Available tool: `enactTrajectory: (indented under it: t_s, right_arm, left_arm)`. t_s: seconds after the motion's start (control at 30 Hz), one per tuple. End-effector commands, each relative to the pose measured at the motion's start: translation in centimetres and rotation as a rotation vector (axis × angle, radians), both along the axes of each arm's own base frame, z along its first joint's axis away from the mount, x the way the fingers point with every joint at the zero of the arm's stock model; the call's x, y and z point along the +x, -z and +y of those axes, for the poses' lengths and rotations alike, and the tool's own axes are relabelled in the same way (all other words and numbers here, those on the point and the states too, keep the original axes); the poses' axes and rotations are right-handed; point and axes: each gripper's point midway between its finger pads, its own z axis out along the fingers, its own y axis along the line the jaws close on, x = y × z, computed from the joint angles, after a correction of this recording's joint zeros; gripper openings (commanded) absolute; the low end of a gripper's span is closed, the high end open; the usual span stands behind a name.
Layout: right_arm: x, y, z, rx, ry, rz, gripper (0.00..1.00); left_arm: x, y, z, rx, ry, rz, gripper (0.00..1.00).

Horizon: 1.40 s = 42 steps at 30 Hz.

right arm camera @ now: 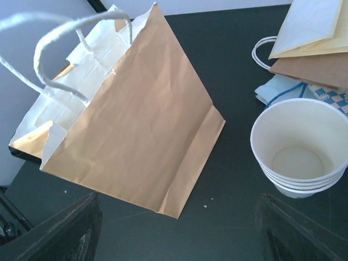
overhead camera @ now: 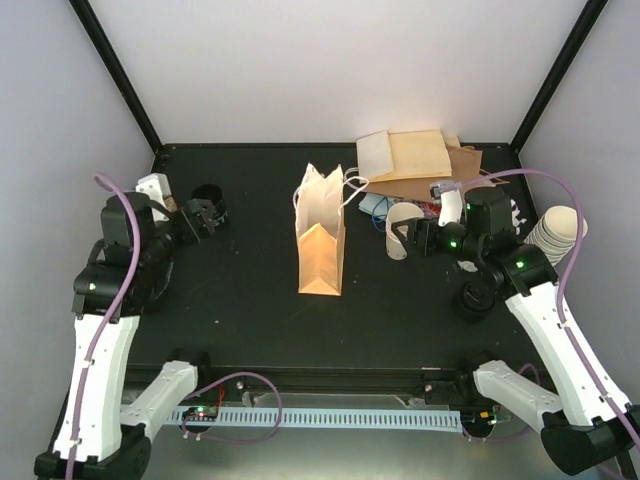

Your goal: Pack the takeout coffee

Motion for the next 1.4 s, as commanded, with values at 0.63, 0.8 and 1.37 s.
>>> enactTrajectory:
  t_s: [0.63, 0.8, 1.37]
  right_arm:
    - [-5.1, 2.1, 0.6, 0.18, -0.091, -0.059, 0.79]
    - [-5.5, 1.9, 0.5, 0.179, -0.097, -0.075, 0.79]
    - [-5.9, 2.4, 1.5, 0.202, -0.16, -0.032, 0.79]
  left_arm:
    - [9.1, 17.0, 17.5, 0.306, -0.306, 0.423, 0.63]
    - [9.3, 20.3, 19.5, 0.253, -0.286, 0.511, 0.57]
    - [9.2, 24.4, 20.8, 0.268, -0.268, 0.677, 0.29]
